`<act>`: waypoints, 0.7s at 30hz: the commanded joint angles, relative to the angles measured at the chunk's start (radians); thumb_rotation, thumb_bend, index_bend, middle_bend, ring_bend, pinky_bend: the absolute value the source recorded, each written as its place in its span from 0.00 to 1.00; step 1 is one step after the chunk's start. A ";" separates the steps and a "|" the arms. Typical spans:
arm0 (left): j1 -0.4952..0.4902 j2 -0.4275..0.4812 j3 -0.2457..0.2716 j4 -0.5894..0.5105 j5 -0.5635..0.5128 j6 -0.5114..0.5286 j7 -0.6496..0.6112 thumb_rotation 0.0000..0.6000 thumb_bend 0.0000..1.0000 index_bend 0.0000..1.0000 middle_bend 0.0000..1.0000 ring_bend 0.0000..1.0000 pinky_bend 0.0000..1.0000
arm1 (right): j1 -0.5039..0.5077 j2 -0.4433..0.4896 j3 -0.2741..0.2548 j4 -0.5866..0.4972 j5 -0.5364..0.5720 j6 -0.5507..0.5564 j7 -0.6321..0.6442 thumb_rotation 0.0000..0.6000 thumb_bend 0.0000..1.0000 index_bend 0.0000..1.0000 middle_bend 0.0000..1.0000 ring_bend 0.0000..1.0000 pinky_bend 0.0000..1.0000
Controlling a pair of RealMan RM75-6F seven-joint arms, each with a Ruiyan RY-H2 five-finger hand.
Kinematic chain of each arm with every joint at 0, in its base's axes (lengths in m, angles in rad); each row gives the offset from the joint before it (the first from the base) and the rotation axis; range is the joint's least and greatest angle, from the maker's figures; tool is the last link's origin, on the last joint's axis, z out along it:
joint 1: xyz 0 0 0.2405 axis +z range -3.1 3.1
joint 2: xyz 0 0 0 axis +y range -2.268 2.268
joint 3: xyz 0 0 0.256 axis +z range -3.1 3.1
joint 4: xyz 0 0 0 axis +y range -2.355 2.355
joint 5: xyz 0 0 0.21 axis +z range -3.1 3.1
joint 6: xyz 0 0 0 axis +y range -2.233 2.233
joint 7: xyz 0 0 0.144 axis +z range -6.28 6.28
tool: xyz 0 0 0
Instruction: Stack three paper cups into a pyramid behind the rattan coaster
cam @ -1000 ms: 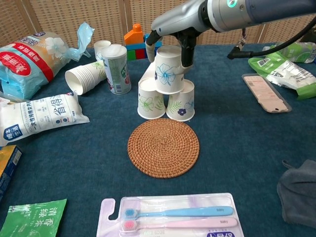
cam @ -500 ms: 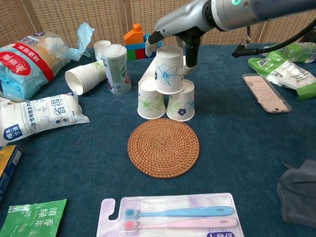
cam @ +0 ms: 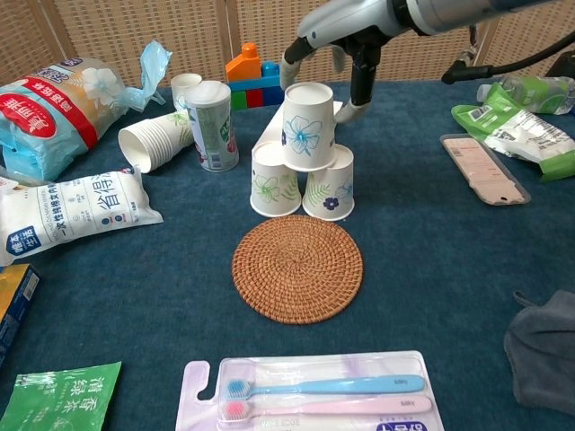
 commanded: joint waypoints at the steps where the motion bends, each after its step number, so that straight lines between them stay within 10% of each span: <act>1: 0.001 0.001 0.001 -0.002 0.000 0.001 0.002 1.00 0.40 0.05 0.00 0.00 0.19 | -0.005 0.005 -0.001 0.006 -0.003 -0.002 0.008 1.00 0.38 0.16 0.11 0.01 0.23; 21: 0.010 0.011 0.001 -0.008 -0.014 0.003 0.006 1.00 0.40 0.05 0.00 0.00 0.19 | -0.167 0.072 -0.008 0.097 -0.087 0.070 0.145 1.00 0.40 0.16 0.12 0.01 0.23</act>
